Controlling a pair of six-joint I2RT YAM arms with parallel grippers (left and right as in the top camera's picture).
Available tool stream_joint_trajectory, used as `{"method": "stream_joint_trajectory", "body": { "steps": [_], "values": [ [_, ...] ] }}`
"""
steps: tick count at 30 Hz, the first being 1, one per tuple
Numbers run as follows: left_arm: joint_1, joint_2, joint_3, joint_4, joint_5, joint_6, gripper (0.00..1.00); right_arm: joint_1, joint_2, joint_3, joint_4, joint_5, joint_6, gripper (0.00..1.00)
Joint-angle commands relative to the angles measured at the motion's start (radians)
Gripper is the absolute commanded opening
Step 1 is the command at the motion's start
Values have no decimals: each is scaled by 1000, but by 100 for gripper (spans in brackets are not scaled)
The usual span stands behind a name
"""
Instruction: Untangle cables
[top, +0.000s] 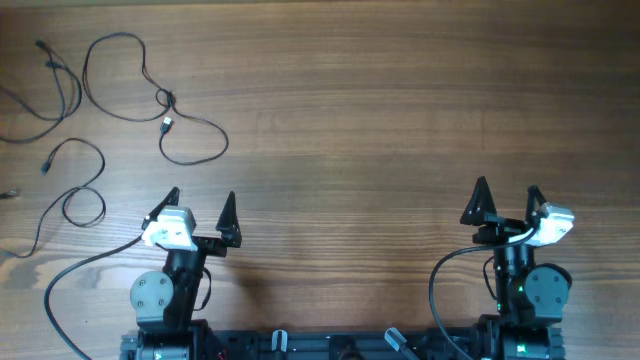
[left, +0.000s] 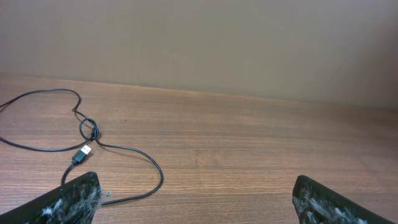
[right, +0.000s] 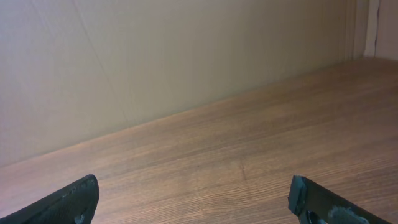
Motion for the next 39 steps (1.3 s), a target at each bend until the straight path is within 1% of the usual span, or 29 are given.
{"method": "stream_joint_trajectory", "body": {
  "steps": [1, 39],
  "values": [
    [-5, -8, -5, -5, -5, 15, 99, -5, -18, -1, 5, -20, -30, 100],
    [-5, -8, -5, -5, -5, 16, 100, -5, -17, -1, 4, -20, -29, 100]
  ]
}}
